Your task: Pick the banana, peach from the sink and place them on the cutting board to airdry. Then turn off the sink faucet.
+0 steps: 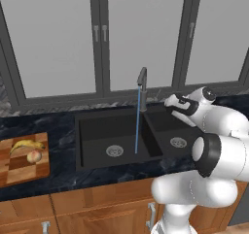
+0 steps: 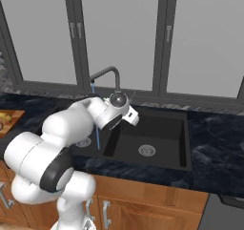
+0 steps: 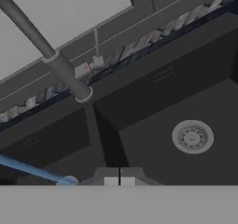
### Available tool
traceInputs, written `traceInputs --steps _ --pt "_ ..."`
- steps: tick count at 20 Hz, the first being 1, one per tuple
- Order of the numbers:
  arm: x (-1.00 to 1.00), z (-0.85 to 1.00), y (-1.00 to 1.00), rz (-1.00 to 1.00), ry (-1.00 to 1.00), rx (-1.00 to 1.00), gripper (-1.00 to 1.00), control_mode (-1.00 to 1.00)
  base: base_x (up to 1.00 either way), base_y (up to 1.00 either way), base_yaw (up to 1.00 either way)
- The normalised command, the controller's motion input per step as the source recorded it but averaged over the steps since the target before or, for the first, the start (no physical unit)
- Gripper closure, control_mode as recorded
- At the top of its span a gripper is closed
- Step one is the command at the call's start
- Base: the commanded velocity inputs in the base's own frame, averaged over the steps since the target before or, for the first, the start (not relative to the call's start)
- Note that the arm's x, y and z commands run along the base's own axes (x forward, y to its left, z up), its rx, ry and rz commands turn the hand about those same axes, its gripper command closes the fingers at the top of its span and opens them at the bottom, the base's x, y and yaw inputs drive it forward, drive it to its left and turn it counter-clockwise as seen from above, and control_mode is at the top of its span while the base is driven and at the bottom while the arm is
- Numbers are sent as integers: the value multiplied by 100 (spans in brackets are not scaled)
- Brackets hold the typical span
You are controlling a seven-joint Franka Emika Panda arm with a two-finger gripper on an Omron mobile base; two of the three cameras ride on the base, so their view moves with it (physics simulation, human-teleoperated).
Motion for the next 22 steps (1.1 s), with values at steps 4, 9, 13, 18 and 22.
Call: traceInputs --steps 4,9,13,18,22 --pt "22 7 -7 0 -7 1 100 -100 0 0 0" --pt "16 1 -1 0 -10 0 100 -100 0 0 0" --pt "13 5 -3 0 -10 0 100 -100 0 0 0" --pt "16 8 -9 0 -6 1 100 -100 0 0 0" --pt "18 6 -7 0 -2 2 100 -100 0 0 0"
